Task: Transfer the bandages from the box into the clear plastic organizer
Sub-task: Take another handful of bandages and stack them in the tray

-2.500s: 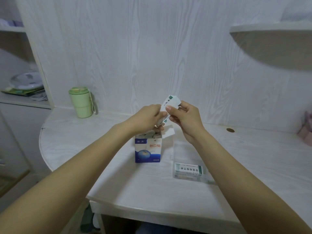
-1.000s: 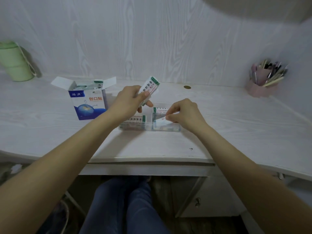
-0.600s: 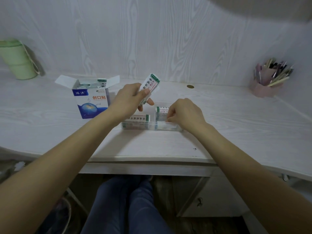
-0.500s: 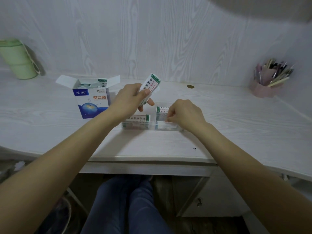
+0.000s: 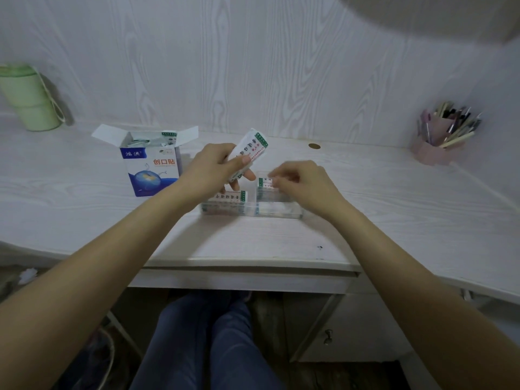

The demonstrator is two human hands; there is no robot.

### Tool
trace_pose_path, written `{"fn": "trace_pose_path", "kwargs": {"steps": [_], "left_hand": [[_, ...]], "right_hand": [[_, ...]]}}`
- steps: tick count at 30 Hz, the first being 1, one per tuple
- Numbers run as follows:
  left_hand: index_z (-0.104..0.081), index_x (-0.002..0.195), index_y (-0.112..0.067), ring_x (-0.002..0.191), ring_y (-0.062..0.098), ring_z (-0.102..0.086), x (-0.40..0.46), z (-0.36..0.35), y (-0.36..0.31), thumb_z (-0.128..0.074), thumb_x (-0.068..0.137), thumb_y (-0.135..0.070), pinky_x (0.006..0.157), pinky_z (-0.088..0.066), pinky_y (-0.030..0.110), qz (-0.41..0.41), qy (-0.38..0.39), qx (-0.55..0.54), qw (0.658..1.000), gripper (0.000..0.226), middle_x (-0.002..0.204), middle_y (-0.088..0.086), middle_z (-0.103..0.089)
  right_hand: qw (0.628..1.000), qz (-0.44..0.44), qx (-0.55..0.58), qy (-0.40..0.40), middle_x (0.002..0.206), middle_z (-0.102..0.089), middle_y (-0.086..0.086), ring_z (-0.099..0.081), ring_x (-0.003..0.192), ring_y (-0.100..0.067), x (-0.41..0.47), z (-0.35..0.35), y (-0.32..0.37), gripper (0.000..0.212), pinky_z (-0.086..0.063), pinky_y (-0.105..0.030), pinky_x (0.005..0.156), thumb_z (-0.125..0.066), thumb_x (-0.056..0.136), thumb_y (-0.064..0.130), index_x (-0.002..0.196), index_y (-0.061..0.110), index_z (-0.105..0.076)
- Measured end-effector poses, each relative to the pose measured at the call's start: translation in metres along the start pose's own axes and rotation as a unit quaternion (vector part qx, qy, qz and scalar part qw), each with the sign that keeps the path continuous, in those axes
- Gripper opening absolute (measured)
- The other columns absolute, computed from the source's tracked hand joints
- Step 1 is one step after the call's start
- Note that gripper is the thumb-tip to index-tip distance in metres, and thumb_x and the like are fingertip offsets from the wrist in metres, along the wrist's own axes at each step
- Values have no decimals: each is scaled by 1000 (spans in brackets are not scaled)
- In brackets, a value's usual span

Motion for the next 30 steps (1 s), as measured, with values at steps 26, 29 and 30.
{"fn": "trace_pose_path", "kwargs": {"steps": [26,29,30], "left_hand": [[-66,98,-8,75,19,-68,-11,20,8,-59,92,-14,69,-57,28,66,-92,-68,991,11,92,9,-70],[-63,100,-3,69,14,-71,-9,18,6,-55,94,-9,63,-57,21,63,-82,-103,989,12,95,10,-69],[-62,100,-3,68,12,-71,-8,17,5,-54,94,-9,61,-56,19,60,-81,-102,990,12,95,10,-68]], "right_hand": [[934,-60,347,-61,80,-73,-13,-70,65,-14,1,-15,24,10,-56,-22,66,-70,82,1,92,3,-69],[934,-78,326,-124,73,-70,-11,-69,63,-12,7,-3,11,20,-55,-20,65,-69,83,0,100,10,-66],[935,-86,314,-141,73,-69,-11,-69,62,-12,9,1,5,21,-54,-19,63,-68,84,1,102,12,-65]]}}
Point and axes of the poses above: each hand's wrist, its own x-axis towards the middle knuckle, its own z-axis out of the back of the hand, y = z × x, the point moved 3 cm from there along x, towards the middle knuckle
